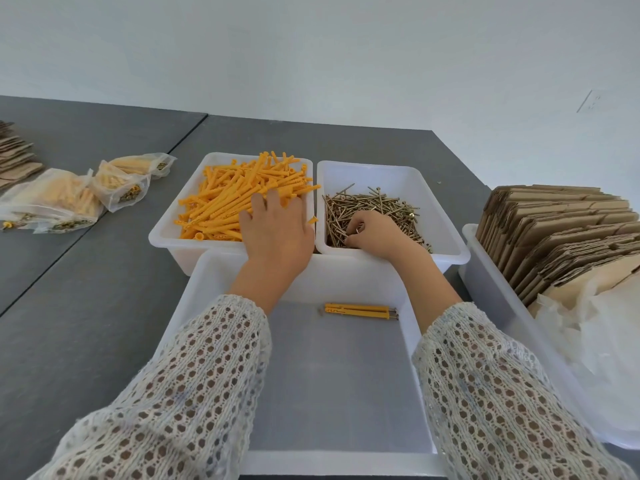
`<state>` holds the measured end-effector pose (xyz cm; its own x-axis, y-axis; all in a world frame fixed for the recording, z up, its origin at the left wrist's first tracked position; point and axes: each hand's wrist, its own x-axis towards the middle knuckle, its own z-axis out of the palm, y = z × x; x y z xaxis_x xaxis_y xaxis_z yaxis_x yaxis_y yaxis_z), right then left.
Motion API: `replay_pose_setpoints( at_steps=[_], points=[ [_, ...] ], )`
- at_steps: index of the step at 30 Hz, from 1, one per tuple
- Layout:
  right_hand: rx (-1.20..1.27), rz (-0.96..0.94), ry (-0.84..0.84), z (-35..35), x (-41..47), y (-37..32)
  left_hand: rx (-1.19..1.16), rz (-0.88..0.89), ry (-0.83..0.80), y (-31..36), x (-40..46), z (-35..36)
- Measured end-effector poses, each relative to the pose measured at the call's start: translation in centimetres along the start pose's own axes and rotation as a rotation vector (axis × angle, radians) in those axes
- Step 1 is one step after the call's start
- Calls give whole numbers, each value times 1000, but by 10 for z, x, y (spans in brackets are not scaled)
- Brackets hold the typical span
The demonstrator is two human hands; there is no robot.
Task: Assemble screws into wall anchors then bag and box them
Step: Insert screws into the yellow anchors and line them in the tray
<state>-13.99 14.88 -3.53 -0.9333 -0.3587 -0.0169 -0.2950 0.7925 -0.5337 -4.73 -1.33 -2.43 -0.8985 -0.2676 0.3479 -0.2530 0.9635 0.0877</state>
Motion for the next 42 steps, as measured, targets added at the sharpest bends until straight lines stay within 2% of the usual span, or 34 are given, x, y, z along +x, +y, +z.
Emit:
replay_pose_setpoints(
  at_steps=[4,9,12,15,19,25,30,35,39,42],
  points=[
    [-16,10,-32,0,0,-2,-30,52,-26,2,3,2],
    [-46,21,-84,0,2,-4,-117,36,4,0,4,4],
    [-33,36,4,0,-1,-2,-129,86,120,1,3,7],
    [-32,6,109,0,-5,-4,-243,270,233,3,2,7],
    [-19,-1,172,1,-8,-7,-370,436,208,4,2,8],
    [-41,-38,275,2,-10,-9,-331,492,306,6,1,10],
    [-96,-100,322,3,-13,-14,-333,477,217,9,-1,13],
    [-144,-119,456,4,-13,-18,-323,450,226,10,-1,15],
    [46,-87,623,3,-14,-19,-360,442,214,10,0,15],
    [194,-52,679,3,-15,-19,-385,445,202,10,-1,16]
  ],
)
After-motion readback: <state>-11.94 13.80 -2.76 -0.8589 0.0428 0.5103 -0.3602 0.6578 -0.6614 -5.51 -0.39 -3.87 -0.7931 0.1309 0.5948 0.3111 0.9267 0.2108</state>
